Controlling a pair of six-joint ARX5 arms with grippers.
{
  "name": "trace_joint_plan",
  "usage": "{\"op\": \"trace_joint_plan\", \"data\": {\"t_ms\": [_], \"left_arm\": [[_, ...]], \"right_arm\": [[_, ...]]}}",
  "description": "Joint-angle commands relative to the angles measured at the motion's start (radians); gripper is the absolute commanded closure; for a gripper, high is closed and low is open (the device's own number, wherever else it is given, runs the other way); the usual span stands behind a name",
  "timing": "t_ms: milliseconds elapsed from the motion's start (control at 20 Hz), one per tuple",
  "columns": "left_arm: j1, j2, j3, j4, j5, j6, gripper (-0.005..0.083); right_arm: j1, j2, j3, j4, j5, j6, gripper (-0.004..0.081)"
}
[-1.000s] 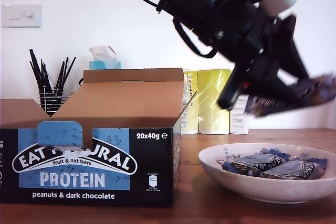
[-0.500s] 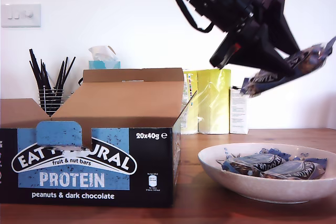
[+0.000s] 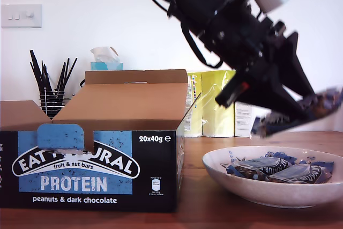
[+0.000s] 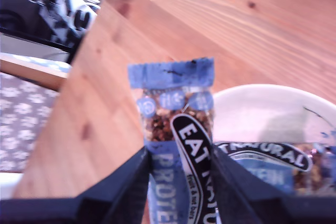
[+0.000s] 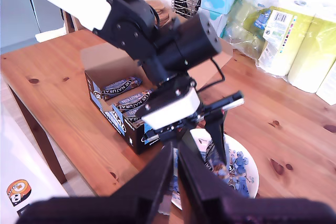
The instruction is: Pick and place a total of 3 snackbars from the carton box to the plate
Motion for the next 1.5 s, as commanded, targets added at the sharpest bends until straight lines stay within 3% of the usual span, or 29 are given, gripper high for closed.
{"op": "trace_joint_plan", "data": {"t_ms": [0,550,800,1200,1300,1450], "left_arm": [[0.005,0.017,-0.017,-0.009,0.014,-0.004,0.0538],[0.024,0.061,-0.018,-0.035,0.030,-0.034,0.0536],[0.045,0.061,-0.018,-0.023,0.036,-0.033,0.0381],[0.048,0.050,-0.017,0.034,0.014,-0.031,0.0387],[0.039,0.019,-0.011,0.092,-0.010,-0.070,0.0486],[-0.003,-0.049,0.044,0.105,-0.087,-0.337,0.0785]], "right_arm": [[-0.002,-0.007,-0.004,0.006,0.001,-0.021,0.0783],[-0.002,-0.007,-0.004,-0.009,0.001,-0.051,0.0783],[-0.002,-0.007,-0.004,-0.008,0.001,-0.051,0.0783],[-0.002,-0.007,-0.004,-0.003,0.001,-0.050,0.0783],[-0.002,-0.007,-0.005,0.012,0.027,-0.050,0.0783],[-0.002,0.006,-0.005,0.034,0.111,-0.050,0.0783]]}}
